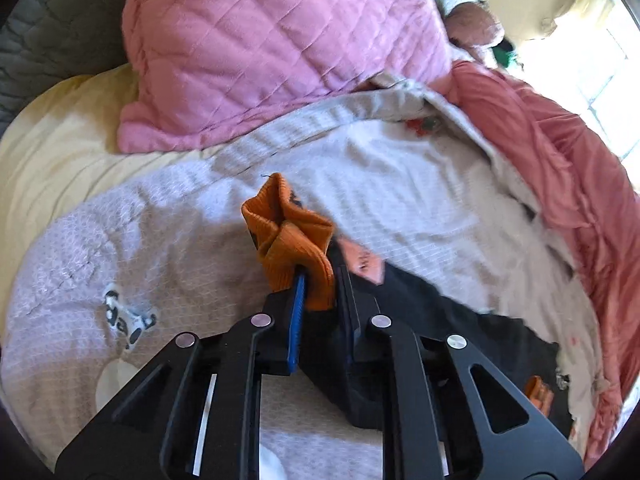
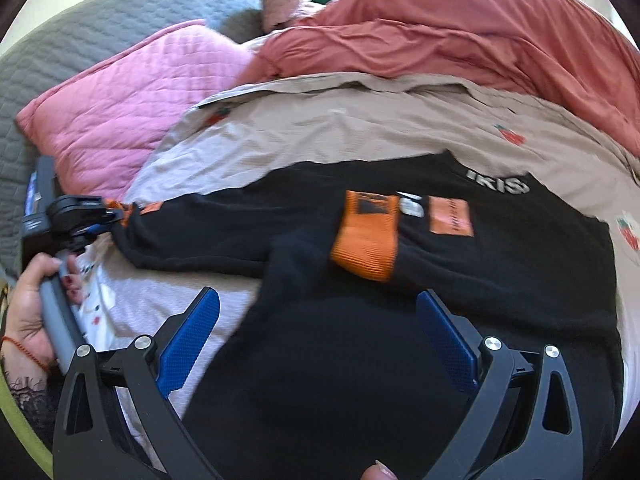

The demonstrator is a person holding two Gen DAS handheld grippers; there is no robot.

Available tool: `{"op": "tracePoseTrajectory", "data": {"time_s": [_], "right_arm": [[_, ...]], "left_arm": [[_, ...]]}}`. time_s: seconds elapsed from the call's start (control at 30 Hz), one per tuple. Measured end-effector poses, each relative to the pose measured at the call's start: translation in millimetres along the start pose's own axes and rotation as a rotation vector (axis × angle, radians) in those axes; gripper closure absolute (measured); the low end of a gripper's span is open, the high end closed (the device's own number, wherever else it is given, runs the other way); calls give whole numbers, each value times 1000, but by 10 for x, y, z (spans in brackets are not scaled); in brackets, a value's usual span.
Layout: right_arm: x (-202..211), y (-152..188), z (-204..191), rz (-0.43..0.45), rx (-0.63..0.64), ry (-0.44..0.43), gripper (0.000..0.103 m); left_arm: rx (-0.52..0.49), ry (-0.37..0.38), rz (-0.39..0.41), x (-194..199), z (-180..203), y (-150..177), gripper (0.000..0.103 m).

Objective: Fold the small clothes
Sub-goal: 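Grasp the orange cuff with the left tool, fold sleeve across body, release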

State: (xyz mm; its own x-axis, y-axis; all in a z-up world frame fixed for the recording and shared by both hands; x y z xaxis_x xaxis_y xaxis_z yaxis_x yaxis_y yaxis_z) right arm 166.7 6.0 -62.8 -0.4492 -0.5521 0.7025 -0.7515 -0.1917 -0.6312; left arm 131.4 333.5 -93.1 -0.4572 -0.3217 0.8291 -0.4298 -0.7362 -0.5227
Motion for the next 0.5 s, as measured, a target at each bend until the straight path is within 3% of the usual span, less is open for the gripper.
{"op": "tracePoseTrajectory", "data": {"time_s": [0.23, 0.37, 0.5], "right_arm": [[207, 43, 404, 26, -86, 47, 5], [380, 54, 680, 51, -133, 82, 5], [526, 67, 940, 74, -180, 125, 5]], "left_arm": [[-90, 188, 79, 346, 464, 11, 100], [-270, 318, 137, 651, 1043, 234, 100], [-447, 410, 106, 738, 1551, 655, 100]]}}
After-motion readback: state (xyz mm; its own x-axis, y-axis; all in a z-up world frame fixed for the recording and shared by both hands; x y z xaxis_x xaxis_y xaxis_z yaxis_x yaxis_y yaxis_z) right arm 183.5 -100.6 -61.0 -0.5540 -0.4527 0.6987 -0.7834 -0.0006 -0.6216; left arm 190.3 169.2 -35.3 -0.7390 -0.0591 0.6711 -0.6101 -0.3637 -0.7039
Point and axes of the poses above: each gripper's, at about its wrist camera, not at the fingertips, and x roughly against the way its jaws point, z to its right, y to its underside, the point moved 6 cm from there along -x, roughly the way its jaws point, and after that the axes turned 12 degrees about -y, right-handed, at the moved point
